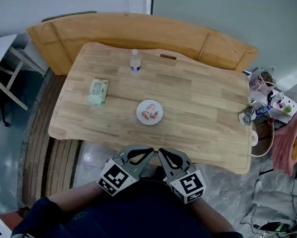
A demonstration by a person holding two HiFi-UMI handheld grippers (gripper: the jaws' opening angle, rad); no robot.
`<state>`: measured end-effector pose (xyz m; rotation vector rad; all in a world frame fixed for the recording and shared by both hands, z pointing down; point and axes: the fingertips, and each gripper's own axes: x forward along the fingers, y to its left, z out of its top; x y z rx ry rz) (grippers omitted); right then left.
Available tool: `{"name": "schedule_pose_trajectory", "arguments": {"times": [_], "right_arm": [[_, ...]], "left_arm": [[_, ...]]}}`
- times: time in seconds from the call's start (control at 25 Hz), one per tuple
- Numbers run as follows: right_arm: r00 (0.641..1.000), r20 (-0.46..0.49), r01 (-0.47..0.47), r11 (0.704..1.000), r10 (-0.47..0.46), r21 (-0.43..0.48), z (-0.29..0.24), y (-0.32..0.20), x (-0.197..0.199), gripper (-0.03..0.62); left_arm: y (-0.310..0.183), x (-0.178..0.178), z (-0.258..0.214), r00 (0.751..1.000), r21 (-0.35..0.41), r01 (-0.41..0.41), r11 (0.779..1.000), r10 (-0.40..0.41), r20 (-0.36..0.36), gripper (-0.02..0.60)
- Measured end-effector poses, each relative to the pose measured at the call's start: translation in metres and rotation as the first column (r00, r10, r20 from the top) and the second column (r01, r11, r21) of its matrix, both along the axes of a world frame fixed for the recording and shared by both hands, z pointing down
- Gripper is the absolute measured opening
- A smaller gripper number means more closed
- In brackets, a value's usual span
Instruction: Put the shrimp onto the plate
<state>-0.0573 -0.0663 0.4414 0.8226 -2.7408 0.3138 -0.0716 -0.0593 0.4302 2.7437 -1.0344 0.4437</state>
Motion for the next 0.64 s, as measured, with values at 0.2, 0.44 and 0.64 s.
{"name": "schedule_pose_trajectory", "arguments": {"times": [0.2, 0.44, 0.64], "right_arm": [[1.0, 0.005, 0.007, 1.0, -0.007, -0.008, -0.0024, 0.0007, -0.0005, 0.009], [1.0, 0.001, 0.015, 1.0, -0.015, 0.004, -0.0027, 0.0003, 0.0017, 0.009], [1.0, 0.0, 0.016, 1.0, -0.016, 0.002, -0.0041, -0.0004, 0.0015, 0.009]], "left_arm": [[0.001, 0.0011, 0.0006, 1.0, -0.005, 0.005, 1.0, -0.005, -0.001, 0.006], [0.0018, 0.0015, 0.0011, 1.0, -0.005, 0.009, 1.0, -0.009, 0.005, 0.006], [0.0022, 0.002, 0.002, 1.0, -0.005, 0.012, 1.0, -0.012, 0.008, 0.006]]}}
